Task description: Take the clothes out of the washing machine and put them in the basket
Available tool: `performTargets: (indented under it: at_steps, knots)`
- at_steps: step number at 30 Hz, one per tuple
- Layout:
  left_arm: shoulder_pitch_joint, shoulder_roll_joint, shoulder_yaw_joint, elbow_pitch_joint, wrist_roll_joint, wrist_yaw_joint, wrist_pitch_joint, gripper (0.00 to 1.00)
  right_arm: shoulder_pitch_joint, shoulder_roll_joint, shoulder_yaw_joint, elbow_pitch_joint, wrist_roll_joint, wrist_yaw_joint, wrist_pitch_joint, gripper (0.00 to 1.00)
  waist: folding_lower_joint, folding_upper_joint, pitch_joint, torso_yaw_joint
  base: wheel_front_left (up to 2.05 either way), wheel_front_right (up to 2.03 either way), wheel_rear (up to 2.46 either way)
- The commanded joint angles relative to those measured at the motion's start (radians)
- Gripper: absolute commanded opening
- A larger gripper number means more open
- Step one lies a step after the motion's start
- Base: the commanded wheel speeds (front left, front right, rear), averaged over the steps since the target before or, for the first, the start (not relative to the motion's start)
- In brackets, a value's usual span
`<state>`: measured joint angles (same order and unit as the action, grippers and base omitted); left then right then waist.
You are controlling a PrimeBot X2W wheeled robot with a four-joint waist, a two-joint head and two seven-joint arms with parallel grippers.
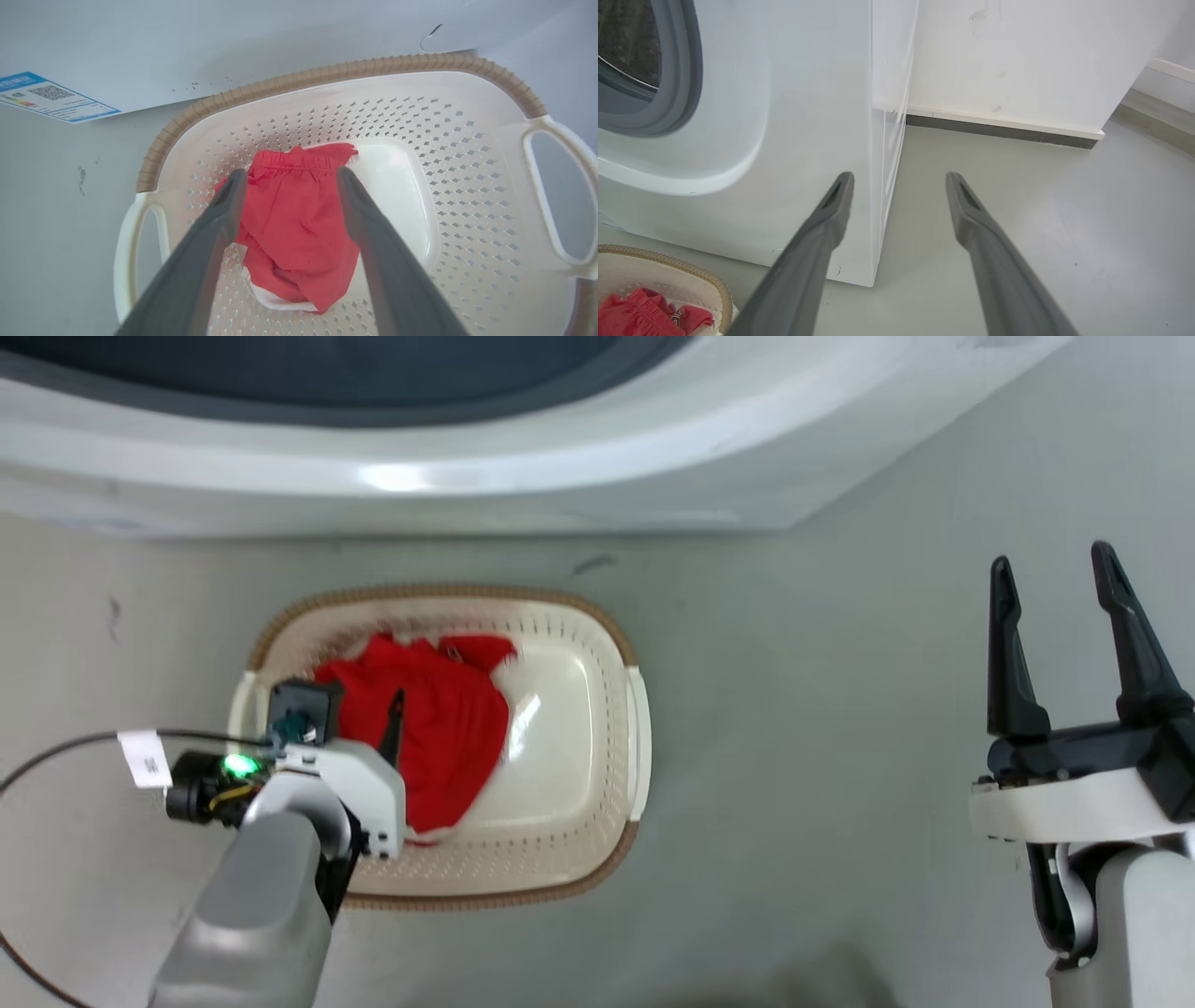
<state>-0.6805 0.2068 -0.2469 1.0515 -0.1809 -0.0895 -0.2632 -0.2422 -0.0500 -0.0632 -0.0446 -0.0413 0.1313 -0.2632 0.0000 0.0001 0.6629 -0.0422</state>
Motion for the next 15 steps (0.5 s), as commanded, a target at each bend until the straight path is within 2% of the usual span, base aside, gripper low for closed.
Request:
performTargets:
  at_steps: [1, 7, 15]
  knots:
    - [0.040, 0.001, 0.000, -0.029, 0.002, -0.009, -0.003, 1.00, 0.024, -0.001, -0.007, 0.011, 0.008, -0.001, -0.002, 1.00, 0.0000, -0.0001, -0.113, 0.010, 0.00, 0.00, 0.00]
    - [0.130, -0.004, 0.028, -0.137, -0.016, -0.022, -0.002, 1.00, 0.061, 0.000, -0.007, 0.036, 0.003, -0.001, -0.002, 1.00, 0.0000, -0.0001, -0.207, 0.022, 0.00, 0.00, 0.00]
    - [0.236, -0.009, 0.070, -0.349, -0.015, -0.034, -0.003, 1.00, 0.107, -0.001, -0.005, 0.063, 0.017, -0.001, -0.002, 1.00, 0.0000, -0.0001, -0.302, 0.023, 0.00, 0.00, 0.00]
